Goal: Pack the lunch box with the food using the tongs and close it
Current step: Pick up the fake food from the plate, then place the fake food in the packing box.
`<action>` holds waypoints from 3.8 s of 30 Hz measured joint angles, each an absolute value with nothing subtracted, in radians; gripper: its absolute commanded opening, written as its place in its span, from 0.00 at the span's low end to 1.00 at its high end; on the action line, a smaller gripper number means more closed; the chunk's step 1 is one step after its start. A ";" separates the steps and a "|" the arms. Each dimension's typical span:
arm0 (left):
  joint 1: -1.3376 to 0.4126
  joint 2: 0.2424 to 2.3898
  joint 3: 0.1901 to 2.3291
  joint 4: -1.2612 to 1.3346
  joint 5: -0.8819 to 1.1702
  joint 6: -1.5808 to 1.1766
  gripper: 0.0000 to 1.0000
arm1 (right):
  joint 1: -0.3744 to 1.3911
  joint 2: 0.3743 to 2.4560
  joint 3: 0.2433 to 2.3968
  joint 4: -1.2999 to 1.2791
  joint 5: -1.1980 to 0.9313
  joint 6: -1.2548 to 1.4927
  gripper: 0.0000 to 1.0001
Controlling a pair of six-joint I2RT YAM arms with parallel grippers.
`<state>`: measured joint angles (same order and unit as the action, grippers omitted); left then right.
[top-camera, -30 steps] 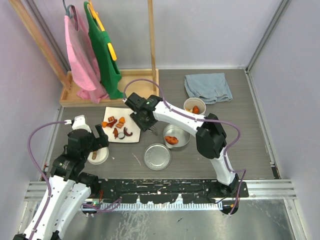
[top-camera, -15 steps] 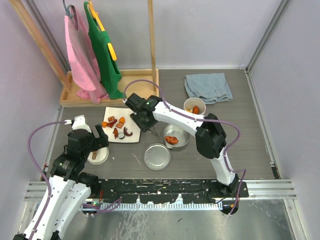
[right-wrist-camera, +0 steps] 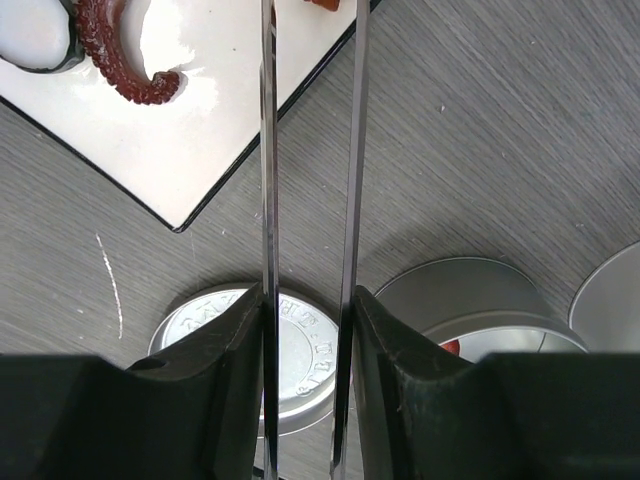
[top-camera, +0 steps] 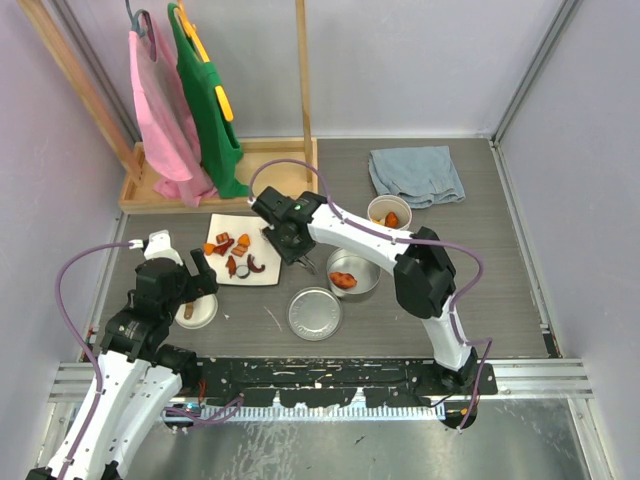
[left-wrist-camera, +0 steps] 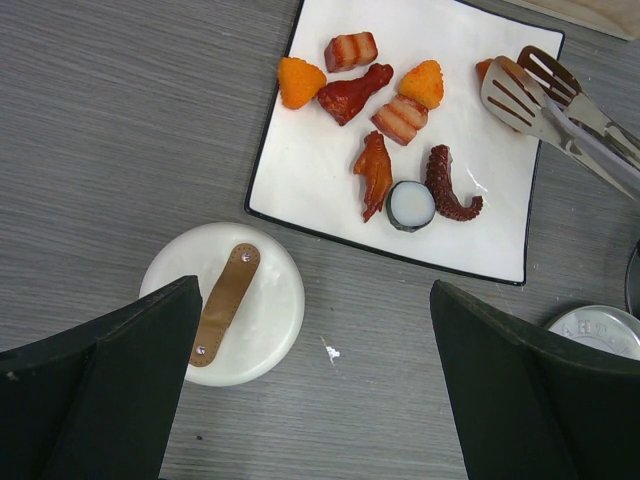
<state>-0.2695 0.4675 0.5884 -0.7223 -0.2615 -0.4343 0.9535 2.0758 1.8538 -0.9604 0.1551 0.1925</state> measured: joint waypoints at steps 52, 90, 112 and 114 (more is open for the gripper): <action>-0.269 0.470 0.588 -0.722 -0.262 -0.434 0.98 | 0.804 1.202 1.289 -1.077 0.193 0.375 0.39; -0.268 0.476 0.588 -0.722 -0.261 -0.434 0.98 | 0.804 1.260 1.084 -1.037 0.086 0.394 0.41; -0.268 0.476 0.588 -0.722 -0.261 -0.434 0.98 | 0.804 1.271 1.062 -0.998 0.085 0.396 0.47; -0.268 0.476 0.588 -0.722 -0.261 -0.434 0.98 | 0.804 1.271 1.062 -0.997 0.085 0.396 0.47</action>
<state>-0.2680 0.4759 0.5884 -0.7223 -0.2607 -0.4343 0.8040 1.2705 1.0618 -0.9966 0.0853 0.3962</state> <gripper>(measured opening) 0.980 0.466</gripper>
